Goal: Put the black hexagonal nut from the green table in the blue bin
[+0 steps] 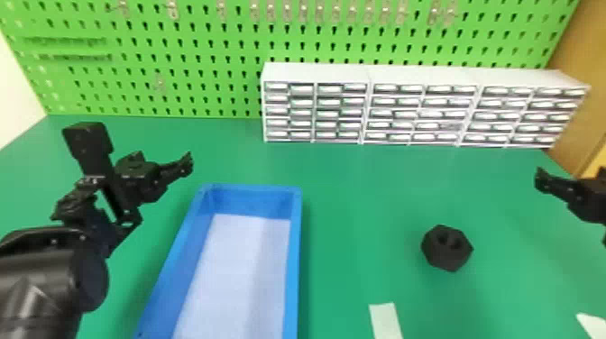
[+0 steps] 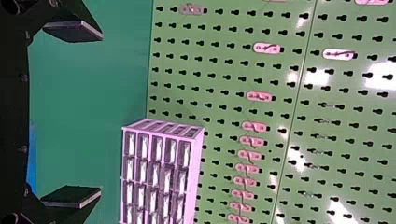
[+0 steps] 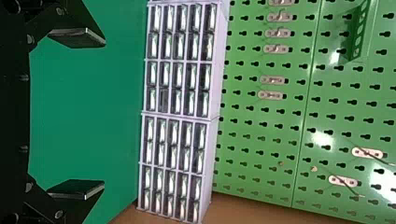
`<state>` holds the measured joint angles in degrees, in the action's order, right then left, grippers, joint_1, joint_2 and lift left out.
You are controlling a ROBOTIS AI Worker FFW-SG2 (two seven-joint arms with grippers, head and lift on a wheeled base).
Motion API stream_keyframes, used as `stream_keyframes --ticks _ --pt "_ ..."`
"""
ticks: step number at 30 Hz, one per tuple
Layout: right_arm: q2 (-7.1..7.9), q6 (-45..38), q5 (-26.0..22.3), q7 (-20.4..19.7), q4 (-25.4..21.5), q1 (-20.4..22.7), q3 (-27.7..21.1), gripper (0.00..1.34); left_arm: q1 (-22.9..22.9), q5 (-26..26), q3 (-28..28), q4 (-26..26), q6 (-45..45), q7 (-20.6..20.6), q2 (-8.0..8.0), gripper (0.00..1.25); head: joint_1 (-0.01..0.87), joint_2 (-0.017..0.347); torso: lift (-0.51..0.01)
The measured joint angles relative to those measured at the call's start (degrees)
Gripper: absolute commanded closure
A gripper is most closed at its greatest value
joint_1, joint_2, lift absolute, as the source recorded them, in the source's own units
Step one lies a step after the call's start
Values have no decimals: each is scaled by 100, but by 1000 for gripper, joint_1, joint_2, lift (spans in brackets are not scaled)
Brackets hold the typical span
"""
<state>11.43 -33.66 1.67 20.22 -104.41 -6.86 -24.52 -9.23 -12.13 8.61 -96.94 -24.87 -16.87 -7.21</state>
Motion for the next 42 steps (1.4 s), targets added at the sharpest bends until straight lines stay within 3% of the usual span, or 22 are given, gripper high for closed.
stream_keyframes --ticks 26,42 --pt "33 -54 16 0 0 -8 10 222 -5 18 23 0 0 0 0 119 666 32 -100" --pt "336 -1200 -48 0 -9 -220 16 222 9 44 51 0 0 -9 0 119 666 32 -100"
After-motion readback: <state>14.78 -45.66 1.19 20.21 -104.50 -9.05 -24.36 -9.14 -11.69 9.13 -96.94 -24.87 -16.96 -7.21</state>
